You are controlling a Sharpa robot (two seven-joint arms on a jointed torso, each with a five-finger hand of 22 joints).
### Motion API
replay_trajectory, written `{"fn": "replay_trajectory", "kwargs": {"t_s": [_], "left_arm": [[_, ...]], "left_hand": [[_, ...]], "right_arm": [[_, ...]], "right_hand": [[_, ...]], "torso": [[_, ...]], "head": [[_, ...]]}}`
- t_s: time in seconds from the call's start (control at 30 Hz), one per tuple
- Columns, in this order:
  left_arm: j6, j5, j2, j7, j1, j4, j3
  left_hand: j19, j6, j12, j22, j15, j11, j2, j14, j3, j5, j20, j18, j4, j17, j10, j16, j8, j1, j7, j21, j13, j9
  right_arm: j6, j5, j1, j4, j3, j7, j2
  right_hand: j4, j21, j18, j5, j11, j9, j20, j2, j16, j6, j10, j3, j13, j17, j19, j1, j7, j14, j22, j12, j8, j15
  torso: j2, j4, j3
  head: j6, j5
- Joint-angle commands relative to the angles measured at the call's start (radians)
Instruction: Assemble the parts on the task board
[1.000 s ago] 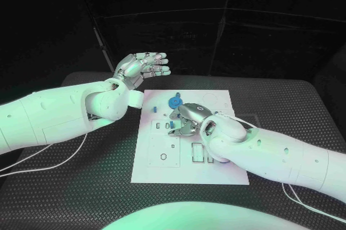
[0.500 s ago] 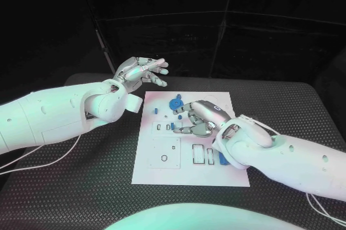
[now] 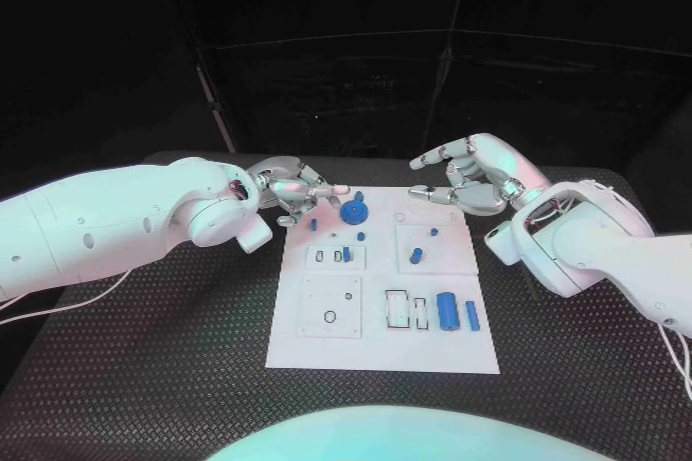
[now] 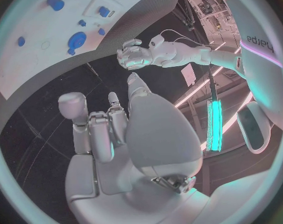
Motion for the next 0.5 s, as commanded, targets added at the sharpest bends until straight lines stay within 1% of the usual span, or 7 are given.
{"fn": "replay_trajectory", "kwargs": {"t_s": [0.03, 0.07, 0.1, 0.17, 0.27, 0.37, 0.5], "left_arm": [[0.131, -0.238, 0.023, -0.285, 0.006, 0.003, -0.008], [0.141, -0.268, 0.032, -0.309, 0.01, 0.0, -0.016], [0.152, -0.297, 0.043, -0.328, 0.016, -0.005, -0.026], [0.166, -0.345, 0.064, -0.358, 0.029, -0.014, -0.05], [0.176, -0.388, 0.097, -0.385, 0.041, -0.031, -0.077], [0.183, -0.417, 0.123, -0.399, 0.047, -0.044, -0.091], [0.198, -0.44, 0.157, -0.411, 0.052, -0.061, -0.101]], "left_hand": [[0.01, -0.019, 0.117, 0.08, -0.007, 0.003, 0.014, 0.105, -0.04, -0.01, 0.001, -0.019, 0.03, 0.263, -0.004, 0.023, 0.06, 0.006, -0.006, 0.057, 0.124, 0.043], [0.014, -0.023, 0.15, 0.105, -0.011, -0.002, 0.018, 0.105, -0.054, -0.014, 0.001, -0.022, 0.042, 0.263, 0.002, 0.023, 0.086, 0.008, -0.008, 0.074, 0.16, 0.064], [0.014, -0.04, 0.179, 0.127, -0.011, -0.004, 0.022, 0.105, -0.073, -0.014, -0.002, -0.024, 0.053, 0.263, 0.002, 0.023, 0.117, 0.018, -0.012, 0.09, 0.192, 0.091], [0.015, -0.062, 0.209, 0.154, -0.012, 0.0, 0.038, 0.105, -0.098, -0.02, -0.004, -0.026, 0.076, 0.263, 0.002, 0.023, 0.161, 0.024, -0.018, 0.109, 0.225, 0.132], [0.015, -0.088, 0.224, 0.174, -0.015, -0.002, 0.046, 0.105, -0.127, -0.02, -0.001, -0.029, 0.089, 0.263, 0.0, 0.023, 0.199, 0.036, -0.018, 0.122, 0.241, 0.171], [0.013, -0.097, 0.224, 0.176, -0.014, -0.002, 0.049, 0.105, -0.139, -0.02, -0.002, -0.029, 0.091, 0.263, -0.004, 0.023, 0.209, 0.035, -0.018, 0.124, 0.24, 0.184], [0.013, -0.111, 0.214, 0.171, -0.014, -0.001, 0.058, 0.105, -0.153, -0.02, -0.002, -0.027, 0.093, 0.263, -0.015, 0.023, 0.217, 0.03, -0.017, 0.122, 0.228, 0.197]], "right_arm": [[0.008, 0.131, 0.009, -0.018, 0.002, 0.021, -0.005], [0.01, 0.137, 0.011, -0.024, 0.002, 0.02, -0.006], [0.012, 0.141, 0.013, -0.029, 0.003, 0.018, -0.005], [0.017, 0.146, 0.015, -0.036, 0.003, 0.015, -0.003], [0.023, 0.147, 0.017, -0.044, 0.004, 0.001, 0.001], [0.025, 0.144, 0.017, -0.051, 0.004, -0.013, 0.004], [0.026, 0.139, 0.018, -0.057, 0.004, -0.029, 0.008]], "right_hand": [[-0.002, -0.003, -0.012, 0.003, -0.007, -0.001, -0.005, 0.009, -0.005, 0.01, 0.003, -0.002, 0.059, 0.198, -0.003, -0.002, -0.001, 0.09, -0.001, 0.001, 0.006, -0.008], [-0.002, -0.004, -0.012, 0.004, -0.008, -0.001, -0.006, 0.01, -0.006, 0.01, 0.002, -0.003, 0.059, 0.196, -0.003, -0.003, -0.001, 0.09, -0.002, 0.001, 0.007, -0.008], [-0.002, -0.004, -0.012, 0.004, -0.008, -0.001, -0.006, 0.01, -0.006, 0.01, 0.002, -0.003, 0.058, 0.196, -0.003, -0.004, -0.001, 0.09, -0.002, 0.0, 0.007, -0.008], [-0.001, -0.004, -0.011, 0.004, -0.008, -0.001, -0.006, 0.01, -0.006, 0.011, 0.002, -0.004, 0.058, 0.195, -0.004, -0.005, -0.001, 0.09, -0.003, 0.0, 0.007, -0.009], [-0.001, -0.005, -0.011, 0.005, -0.008, -0.002, -0.006, 0.011, -0.007, 0.011, 0.001, -0.005, 0.056, 0.192, -0.005, -0.007, -0.002, 0.089, -0.006, -0.001, 0.007, -0.009], [0.001, -0.007, -0.011, 0.005, -0.009, -0.003, -0.007, 0.01, -0.008, 0.011, 0.001, -0.011, 0.056, 0.19, -0.006, -0.013, -0.002, 0.088, -0.008, -0.002, 0.007, -0.009], [0.002, -0.009, -0.01, 0.006, -0.009, -0.003, -0.008, 0.009, -0.01, 0.011, 0.001, -0.015, 0.055, 0.185, -0.008, -0.018, -0.003, 0.087, -0.012, -0.002, 0.007, -0.01]], "torso": [[-0.011, 0.0024, 0.0036], [-0.013, 0.0038, 0.004], [-0.013, 0.0043, 0.0042], [-0.016, 0.0059, 0.0045], [-0.02, 0.0071, 0.006], [-0.023, 0.0082, 0.0066], [-0.023, 0.0084, 0.0062]], "head": [[-0.003, 0.001], [-0.003, 0.001], [-0.003, 0.001], [-0.006, 0.0], [-0.009, 0.001], [-0.011, 0.002], [-0.013, 0.003]]}}
